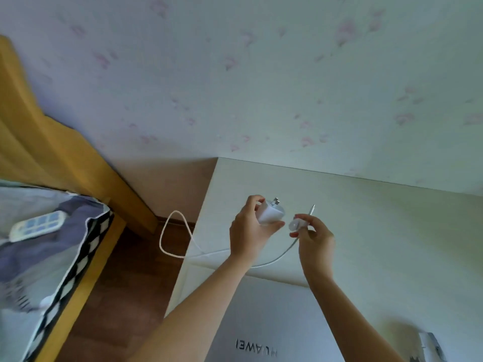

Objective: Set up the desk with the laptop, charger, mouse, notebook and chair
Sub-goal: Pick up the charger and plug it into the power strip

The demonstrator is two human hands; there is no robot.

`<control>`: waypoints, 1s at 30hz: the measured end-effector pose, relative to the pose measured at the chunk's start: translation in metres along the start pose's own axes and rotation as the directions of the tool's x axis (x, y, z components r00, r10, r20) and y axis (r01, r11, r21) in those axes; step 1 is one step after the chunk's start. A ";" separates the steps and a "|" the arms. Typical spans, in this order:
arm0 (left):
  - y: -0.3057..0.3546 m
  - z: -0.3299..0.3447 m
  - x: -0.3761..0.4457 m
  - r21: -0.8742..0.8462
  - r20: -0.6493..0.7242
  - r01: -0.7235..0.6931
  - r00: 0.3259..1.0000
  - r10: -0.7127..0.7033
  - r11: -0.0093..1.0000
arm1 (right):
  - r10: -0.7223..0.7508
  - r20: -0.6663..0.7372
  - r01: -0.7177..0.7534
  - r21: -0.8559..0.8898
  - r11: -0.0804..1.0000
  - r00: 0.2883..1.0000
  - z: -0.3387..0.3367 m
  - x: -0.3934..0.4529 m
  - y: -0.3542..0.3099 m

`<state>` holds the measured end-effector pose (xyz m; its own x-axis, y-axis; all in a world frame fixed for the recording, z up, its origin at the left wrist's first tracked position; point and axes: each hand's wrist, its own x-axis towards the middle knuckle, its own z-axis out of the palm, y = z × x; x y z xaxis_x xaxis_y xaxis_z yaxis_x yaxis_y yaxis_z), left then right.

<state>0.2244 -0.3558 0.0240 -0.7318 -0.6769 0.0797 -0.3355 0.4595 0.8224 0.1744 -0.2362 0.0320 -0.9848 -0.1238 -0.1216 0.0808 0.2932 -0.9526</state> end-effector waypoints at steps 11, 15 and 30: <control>-0.076 -0.229 -0.016 -0.021 -0.450 0.118 0.886 -0.115 0.993 | -0.448 0.386 0.500 -0.042 0.865 0.807 0.190 -0.148 -0.110; -0.141 -0.306 -0.034 0.000 -0.481 0.179 0.862 -0.157 0.984 | -0.442 0.430 0.502 -0.028 0.865 0.787 0.274 -0.218 -0.116; -0.354 -0.448 0.001 -0.549 -0.114 0.374 0.853 -0.510 0.747 | -0.090 0.595 0.166 -0.074 0.983 0.799 0.553 -0.277 -0.083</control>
<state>0.6082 -0.7763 -0.0151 -0.3853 -0.8770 -0.2872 -0.1982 -0.2253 0.9539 0.5253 -0.7508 -0.0097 -0.7022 -0.6894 -0.1776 -0.0951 0.3381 -0.9363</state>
